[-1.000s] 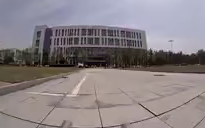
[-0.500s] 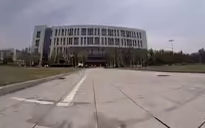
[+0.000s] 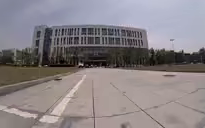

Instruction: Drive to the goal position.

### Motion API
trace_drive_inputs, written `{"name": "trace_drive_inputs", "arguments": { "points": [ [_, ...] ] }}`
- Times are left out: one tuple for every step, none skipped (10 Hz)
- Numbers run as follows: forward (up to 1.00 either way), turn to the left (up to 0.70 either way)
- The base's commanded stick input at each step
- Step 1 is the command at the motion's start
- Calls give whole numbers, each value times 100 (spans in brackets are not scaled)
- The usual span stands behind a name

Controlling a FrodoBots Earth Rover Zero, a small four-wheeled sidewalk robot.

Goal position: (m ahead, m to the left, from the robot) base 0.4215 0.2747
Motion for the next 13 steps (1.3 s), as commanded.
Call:
{"name": "trace_drive_inputs", "arguments": {
  "points": [
    [100, 0],
    [100, 0],
    [100, 0],
    [100, -8],
    [100, -14],
    [100, -4],
    [100, 0],
    [100, 0],
    [100, 0],
    [100, 0],
    [100, 0],
    [100, 0],
    [100, 0]
  ]
}}
